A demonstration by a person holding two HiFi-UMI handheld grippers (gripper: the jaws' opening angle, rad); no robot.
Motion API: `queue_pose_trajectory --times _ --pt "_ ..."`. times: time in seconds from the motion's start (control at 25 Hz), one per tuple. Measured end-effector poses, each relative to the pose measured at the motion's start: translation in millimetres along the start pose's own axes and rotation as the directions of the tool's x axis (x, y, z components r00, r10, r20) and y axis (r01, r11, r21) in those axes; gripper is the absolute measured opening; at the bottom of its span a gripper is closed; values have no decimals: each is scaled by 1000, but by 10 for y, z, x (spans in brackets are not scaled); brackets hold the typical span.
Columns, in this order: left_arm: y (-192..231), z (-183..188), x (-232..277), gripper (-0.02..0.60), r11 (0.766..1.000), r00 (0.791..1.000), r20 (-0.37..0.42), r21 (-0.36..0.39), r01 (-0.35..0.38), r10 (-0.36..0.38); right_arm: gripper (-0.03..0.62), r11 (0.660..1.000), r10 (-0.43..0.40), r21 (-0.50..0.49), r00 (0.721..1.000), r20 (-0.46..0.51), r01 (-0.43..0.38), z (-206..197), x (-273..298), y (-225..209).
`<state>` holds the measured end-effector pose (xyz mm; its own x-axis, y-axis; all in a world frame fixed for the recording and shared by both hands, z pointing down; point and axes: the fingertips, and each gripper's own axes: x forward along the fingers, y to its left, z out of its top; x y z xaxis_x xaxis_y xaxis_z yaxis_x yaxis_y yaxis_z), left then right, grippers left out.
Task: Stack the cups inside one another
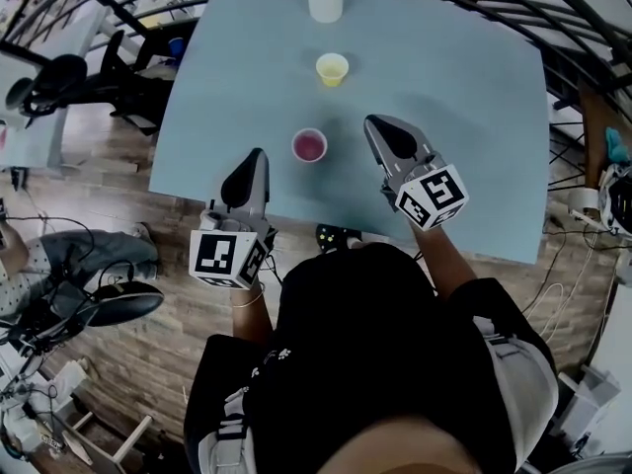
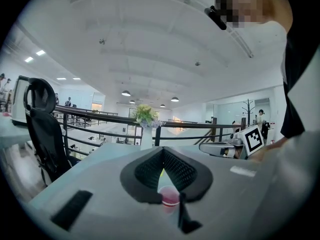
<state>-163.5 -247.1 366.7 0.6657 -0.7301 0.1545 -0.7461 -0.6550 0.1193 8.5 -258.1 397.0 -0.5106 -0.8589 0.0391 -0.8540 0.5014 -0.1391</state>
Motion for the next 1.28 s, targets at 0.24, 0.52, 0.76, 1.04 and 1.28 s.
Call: queue_pose_trajectory --times 0.24,0.52,0.76,1.04,1.28 --pt "59 29 -26 -17 1000 1000 3 3 -22 22 12 999 -15 -50 1000 0 15 57 203 -230" --pt "173 39 -95 -17 997 997 -5 5 -79 79 42 996 -8 -91 999 -45 4 -54 522 -466" --pt "271 33 -121 -17 991 991 -18 9 -132 132 120 996 14 -85 995 -103 -23 -313 791 -634" --pt "438 -20 -179 -17 983 981 -68 15 -182 183 225 995 2 -99 984 -180 -20 -620 1184 -813" --pt "593 -42 -219 -17 971 967 -96 13 -238 238 294 996 0 -85 969 -245 -22 -885 1486 -971"
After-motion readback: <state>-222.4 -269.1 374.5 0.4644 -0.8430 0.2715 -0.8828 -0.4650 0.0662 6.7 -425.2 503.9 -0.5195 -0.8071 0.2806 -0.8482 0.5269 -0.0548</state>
